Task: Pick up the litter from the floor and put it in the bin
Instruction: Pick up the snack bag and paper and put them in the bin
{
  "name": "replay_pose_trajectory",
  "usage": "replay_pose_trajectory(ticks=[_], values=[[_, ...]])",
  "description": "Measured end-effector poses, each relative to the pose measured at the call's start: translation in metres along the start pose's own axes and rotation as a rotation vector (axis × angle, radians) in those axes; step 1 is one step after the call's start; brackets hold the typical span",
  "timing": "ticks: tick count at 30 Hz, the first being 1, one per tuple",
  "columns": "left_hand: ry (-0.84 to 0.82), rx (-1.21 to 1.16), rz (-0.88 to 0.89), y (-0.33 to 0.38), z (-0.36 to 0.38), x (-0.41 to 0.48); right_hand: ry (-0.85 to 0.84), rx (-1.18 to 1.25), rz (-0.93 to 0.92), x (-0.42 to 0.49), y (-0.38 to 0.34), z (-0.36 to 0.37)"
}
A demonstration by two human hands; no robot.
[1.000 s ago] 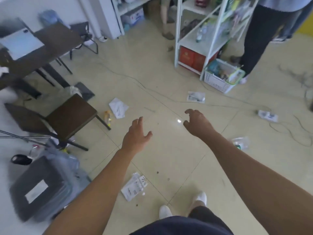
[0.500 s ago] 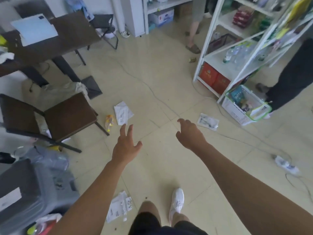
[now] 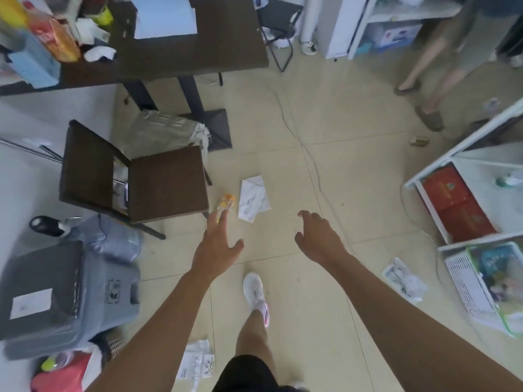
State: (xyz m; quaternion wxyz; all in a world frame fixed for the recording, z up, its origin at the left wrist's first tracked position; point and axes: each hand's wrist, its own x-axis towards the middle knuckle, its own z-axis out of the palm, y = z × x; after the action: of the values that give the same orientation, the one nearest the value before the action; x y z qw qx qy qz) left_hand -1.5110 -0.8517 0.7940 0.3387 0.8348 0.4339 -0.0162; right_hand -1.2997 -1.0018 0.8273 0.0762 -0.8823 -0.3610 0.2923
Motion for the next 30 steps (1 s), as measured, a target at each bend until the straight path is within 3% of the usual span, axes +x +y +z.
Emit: replay_pose_trajectory(ticks=[10,15,20,24,26,30], values=[[-0.095,-0.036,-0.179,-0.013,-0.051,0.197,-0.134,-0.008,0.038,0.215,-0.065,-0.053],[-0.142,-0.019,-0.277,-0.031,-0.032,0.289,-0.206,-0.056,0.001,0.332,-0.072,-0.038],[-0.154,-0.077,-0.480,-0.091,0.049,0.412,-0.323,-0.228,-0.060,0.497,-0.051,0.053],[-0.205,-0.075,-0.490,-0.152,0.129,0.497,-0.360,-0.490,-0.175,0.602,-0.031,0.140],[-0.213,-0.054,-0.502,-0.190,0.172,0.535,-0.391,-0.426,-0.116,0.648,-0.021,0.190],[-0.243,-0.030,-0.626,-0.276,0.262,0.592,-0.438,-0.070,0.219,0.730,0.004,0.302]])
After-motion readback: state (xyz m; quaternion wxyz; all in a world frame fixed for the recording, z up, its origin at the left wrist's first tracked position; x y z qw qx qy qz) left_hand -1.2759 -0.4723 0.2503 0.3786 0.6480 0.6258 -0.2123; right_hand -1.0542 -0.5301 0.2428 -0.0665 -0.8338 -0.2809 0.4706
